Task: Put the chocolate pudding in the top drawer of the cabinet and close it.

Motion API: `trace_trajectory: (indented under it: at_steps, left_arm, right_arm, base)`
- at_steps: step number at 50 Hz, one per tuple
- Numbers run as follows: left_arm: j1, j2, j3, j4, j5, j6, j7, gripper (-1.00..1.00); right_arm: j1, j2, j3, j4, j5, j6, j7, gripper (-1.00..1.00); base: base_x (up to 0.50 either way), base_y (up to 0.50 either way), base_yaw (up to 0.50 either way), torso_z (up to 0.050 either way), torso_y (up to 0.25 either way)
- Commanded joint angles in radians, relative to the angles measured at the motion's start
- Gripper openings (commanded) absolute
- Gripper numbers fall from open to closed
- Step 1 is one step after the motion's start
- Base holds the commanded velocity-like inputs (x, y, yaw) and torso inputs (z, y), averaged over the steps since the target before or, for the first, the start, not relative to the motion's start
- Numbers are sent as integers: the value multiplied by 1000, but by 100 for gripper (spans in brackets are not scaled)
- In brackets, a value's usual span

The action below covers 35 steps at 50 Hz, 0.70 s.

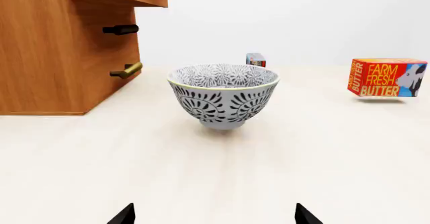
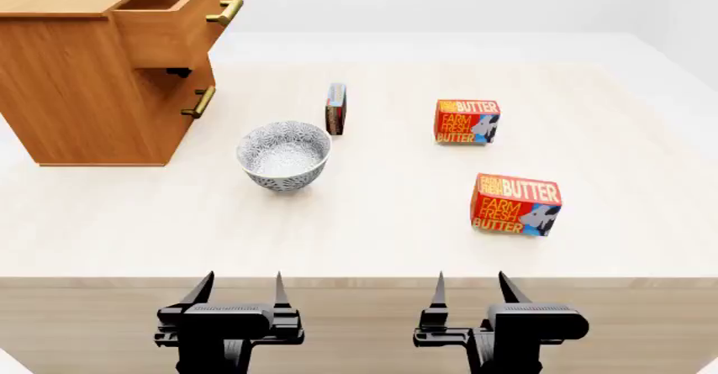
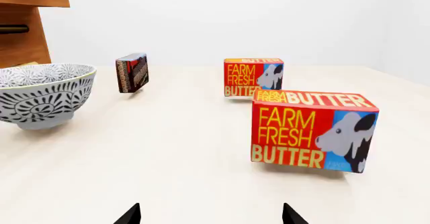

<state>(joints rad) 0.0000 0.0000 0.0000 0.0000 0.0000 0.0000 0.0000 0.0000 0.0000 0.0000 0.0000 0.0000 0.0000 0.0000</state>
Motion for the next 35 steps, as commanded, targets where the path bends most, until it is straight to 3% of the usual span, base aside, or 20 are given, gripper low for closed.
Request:
trace_trajectory:
  at_steps: [1, 13, 35]
  left_arm:
    - [-1, -17, 24, -6, -14, 2, -11, 100]
    - [20, -61, 77, 12, -43, 9, -12, 100]
    - [25, -95, 121, 7, -54, 37, -35, 100]
  right_arm:
    - [0, 16, -21, -5, 23, 1, 10, 100]
    - [6, 50, -72, 0, 63, -5, 21, 100]
    - [-21, 88, -122, -44, 77, -7, 50, 100]
  base:
    - [0, 0, 0, 0, 0]
    - [0, 13, 0, 0, 0]
    - [67, 500, 0, 0, 0]
